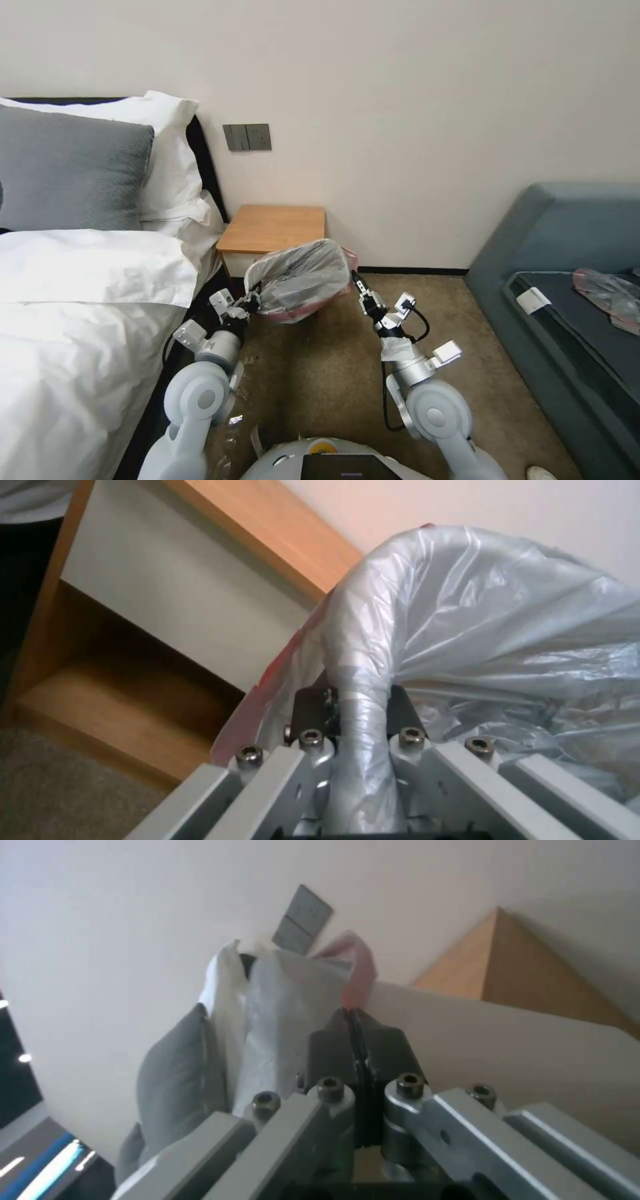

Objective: Pick up the garbage bag from the table and place it over the trash can.

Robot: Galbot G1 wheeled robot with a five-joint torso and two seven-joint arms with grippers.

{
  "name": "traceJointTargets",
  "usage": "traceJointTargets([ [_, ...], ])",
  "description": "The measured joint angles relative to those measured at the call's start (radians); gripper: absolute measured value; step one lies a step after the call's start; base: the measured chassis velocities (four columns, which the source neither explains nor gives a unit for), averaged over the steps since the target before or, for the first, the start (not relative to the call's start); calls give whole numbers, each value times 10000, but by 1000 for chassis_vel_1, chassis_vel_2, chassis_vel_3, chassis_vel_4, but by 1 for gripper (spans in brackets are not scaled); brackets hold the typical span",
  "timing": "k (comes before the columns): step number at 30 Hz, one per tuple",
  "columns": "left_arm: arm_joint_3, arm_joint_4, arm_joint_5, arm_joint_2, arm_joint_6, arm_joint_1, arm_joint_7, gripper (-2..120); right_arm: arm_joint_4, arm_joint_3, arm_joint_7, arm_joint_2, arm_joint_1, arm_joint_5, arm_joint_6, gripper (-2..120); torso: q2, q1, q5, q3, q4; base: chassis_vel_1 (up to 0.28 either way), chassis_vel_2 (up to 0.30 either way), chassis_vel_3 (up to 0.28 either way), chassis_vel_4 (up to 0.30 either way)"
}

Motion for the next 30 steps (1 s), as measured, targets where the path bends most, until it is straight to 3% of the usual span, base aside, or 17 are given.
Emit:
traceJointTargets([
  [10, -12, -178, -372, -64, 8, 25, -62, 2, -204, 85, 330, -37, 17, -542, -153, 0, 0, 0, 0, 0, 0, 0, 0, 0, 0],
  [30, 54, -1154, -1832, -48, 890, 513, -386, 5, -1469, 391, 1144, -372, 252, -2821, -628, 0, 0, 0, 1, 0, 1, 0, 0, 0, 0],
])
